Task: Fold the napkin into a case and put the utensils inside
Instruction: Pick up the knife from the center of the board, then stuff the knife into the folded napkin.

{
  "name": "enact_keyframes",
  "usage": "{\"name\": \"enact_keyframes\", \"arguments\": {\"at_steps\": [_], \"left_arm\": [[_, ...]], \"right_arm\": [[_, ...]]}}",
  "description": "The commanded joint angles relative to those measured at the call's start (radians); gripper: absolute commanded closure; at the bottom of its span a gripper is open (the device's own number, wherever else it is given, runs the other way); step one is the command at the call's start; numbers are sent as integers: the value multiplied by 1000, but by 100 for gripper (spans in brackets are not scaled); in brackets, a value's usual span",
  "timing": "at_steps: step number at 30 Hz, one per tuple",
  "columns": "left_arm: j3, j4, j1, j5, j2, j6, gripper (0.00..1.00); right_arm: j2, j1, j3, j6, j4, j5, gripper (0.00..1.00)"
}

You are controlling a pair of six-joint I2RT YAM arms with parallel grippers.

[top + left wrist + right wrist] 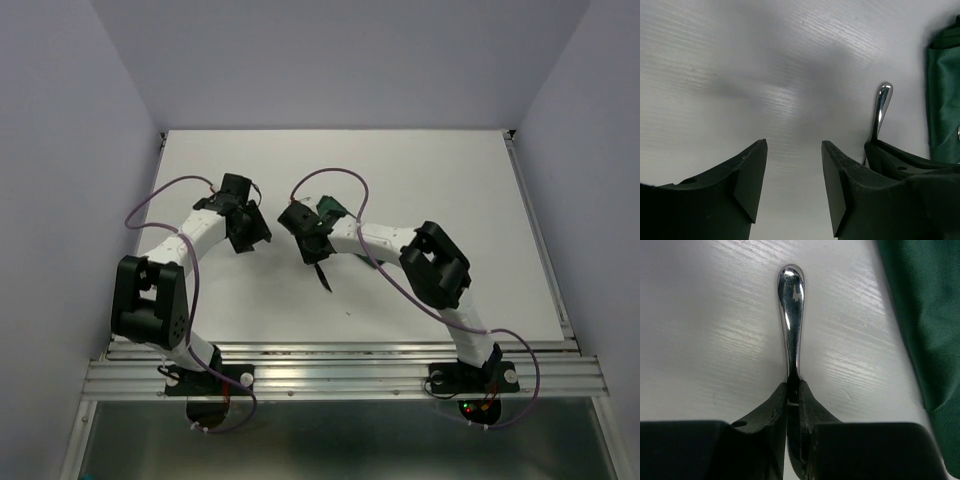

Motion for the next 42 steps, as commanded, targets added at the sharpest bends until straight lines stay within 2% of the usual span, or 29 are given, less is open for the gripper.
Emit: {"name": "enact_keyframes", "arguments": {"at_steps": [1, 10, 22, 33, 42], "left_arm": [[127, -13, 3, 9, 43, 54, 41], [347, -71, -14, -8, 210, 79, 44], [463, -87, -26, 52, 341, 85, 45], [660, -140, -63, 81, 509, 114, 46], [820, -185, -88, 105, 653, 122, 46]], "right_arm": [[-45, -2, -49, -93, 54, 26, 99], [-200, -2, -187, -263, 111, -32, 99], [-300, -40, -227, -294, 111, -60, 99], [-404, -197, -312, -339, 86, -52, 99], [-363, -263, -326, -372, 60, -32, 99]]}}
